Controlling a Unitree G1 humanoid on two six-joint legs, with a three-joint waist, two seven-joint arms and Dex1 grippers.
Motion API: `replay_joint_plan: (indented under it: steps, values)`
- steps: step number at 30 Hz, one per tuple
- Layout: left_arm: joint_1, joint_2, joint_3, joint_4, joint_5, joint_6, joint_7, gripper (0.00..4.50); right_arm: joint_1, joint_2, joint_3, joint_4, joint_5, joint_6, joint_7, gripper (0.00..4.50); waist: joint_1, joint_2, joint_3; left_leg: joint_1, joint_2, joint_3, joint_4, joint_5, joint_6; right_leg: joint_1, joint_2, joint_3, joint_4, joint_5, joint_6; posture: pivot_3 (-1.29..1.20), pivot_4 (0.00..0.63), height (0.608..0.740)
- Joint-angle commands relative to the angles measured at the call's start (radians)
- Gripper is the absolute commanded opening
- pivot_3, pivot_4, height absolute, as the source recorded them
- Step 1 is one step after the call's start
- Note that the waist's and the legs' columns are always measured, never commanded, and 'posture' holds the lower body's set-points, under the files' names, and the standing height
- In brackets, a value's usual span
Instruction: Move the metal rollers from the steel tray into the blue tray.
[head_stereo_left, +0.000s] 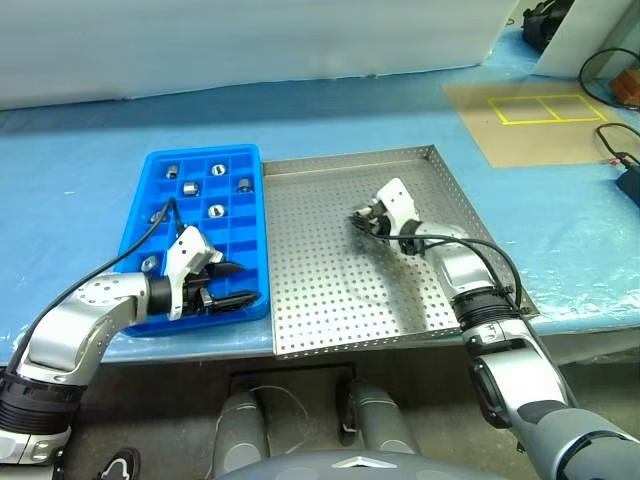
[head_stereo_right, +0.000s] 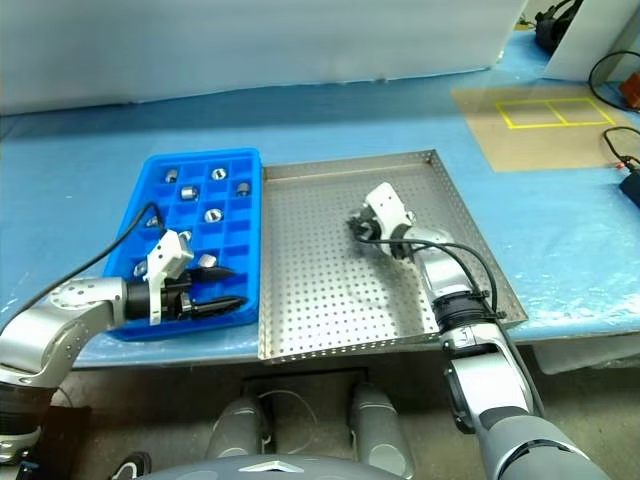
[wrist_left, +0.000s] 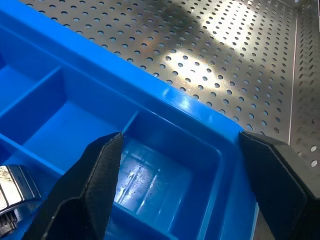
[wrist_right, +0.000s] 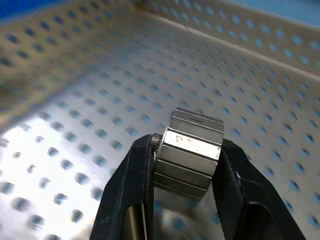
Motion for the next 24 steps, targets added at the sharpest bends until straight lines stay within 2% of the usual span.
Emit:
replay_joint_plan:
  steps: [1,5,10,13,17,24]
  values:
    - [-0.027,0.060,0.152,-0.015,-0.061,0.010,-0.019,3.89,-0.064,0.036,0.045,-0.179,0.099,0.083,0.123,1.17,-0.001,0.000,0.000,0.000,0.000,0.000,0.000,0.000,0.000,0.000,0.000,0.000,0.000,0.000,0.000,-0.24,0.150,0.740]
    - [0.002,0.121,0.251,0.003,-0.084,0.018,-0.047,3.89,-0.115,0.077,0.133,-0.204,0.131,0.101,0.256,1.17,0.008,0.000,0.000,0.000,0.001,0.000,0.000,0.000,-0.001,0.000,0.001,0.000,0.000,0.000,0.000,-0.19,0.150,0.740]
    - [0.083,0.154,0.345,0.014,-0.063,0.008,-0.025,3.89,-0.188,0.172,0.220,-0.068,0.094,0.020,0.316,1.17,0.013,0.000,0.000,0.000,0.000,0.000,-0.004,0.000,-0.001,0.001,0.000,-0.001,-0.004,0.000,0.000,-0.10,0.150,0.740]
    - [0.163,0.138,0.428,-0.030,-0.077,0.026,0.010,3.89,-0.253,0.254,0.231,0.085,0.055,-0.069,0.276,1.17,0.017,-0.001,0.000,-0.001,0.001,-0.001,-0.005,0.000,-0.001,0.000,0.000,-0.002,-0.004,0.000,-0.001,-0.06,0.150,0.740]
    - [0.263,0.101,0.494,-0.119,-0.099,0.052,0.049,3.89,-0.346,0.340,0.203,0.291,0.002,-0.160,0.147,1.17,0.029,0.000,0.001,-0.001,0.001,-0.001,-0.007,0.000,-0.001,-0.001,-0.001,-0.002,-0.005,0.000,-0.001,0.00,0.150,0.740]
    - [0.319,0.053,0.510,-0.201,-0.128,0.075,0.111,3.89,-0.410,0.379,0.171,0.464,-0.027,-0.242,0.103,1.17,0.063,0.000,0.001,-0.001,0.004,0.000,-0.008,0.000,-0.001,-0.001,-0.002,-0.002,-0.005,-0.001,-0.002,0.02,0.150,0.740]
